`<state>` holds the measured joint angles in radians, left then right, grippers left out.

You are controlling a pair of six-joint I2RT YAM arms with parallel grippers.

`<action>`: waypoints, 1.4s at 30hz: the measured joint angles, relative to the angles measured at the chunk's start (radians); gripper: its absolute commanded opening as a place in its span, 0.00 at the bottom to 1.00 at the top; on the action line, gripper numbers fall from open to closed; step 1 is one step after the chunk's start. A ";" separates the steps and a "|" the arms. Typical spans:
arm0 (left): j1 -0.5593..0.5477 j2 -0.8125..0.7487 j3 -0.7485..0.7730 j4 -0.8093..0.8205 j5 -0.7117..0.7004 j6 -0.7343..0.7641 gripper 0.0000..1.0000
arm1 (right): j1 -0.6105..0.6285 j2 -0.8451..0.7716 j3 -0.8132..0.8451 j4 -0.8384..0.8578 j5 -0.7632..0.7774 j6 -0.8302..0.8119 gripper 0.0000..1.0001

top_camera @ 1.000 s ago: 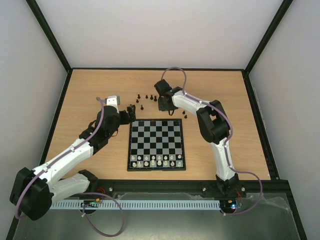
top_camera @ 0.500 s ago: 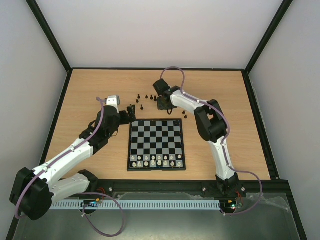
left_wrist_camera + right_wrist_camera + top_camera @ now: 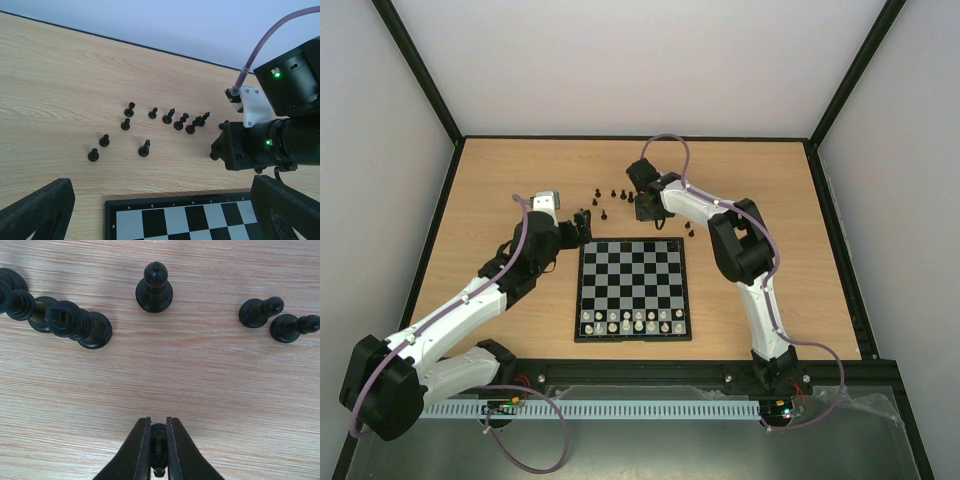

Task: Set up the chess pieces on the board
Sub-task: Pick up the chess piece at the center of the board, then place the chess piece on the chessboard.

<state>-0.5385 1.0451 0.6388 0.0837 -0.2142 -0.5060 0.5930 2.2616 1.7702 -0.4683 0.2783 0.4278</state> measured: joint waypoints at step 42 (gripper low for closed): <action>0.000 -0.001 0.000 0.000 0.000 -0.002 0.99 | 0.090 -0.405 -0.472 0.075 -0.003 0.107 0.07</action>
<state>-0.5385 1.0443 0.6388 0.0837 -0.2142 -0.5076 0.6830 1.8568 1.2980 -0.3931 0.2749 0.5350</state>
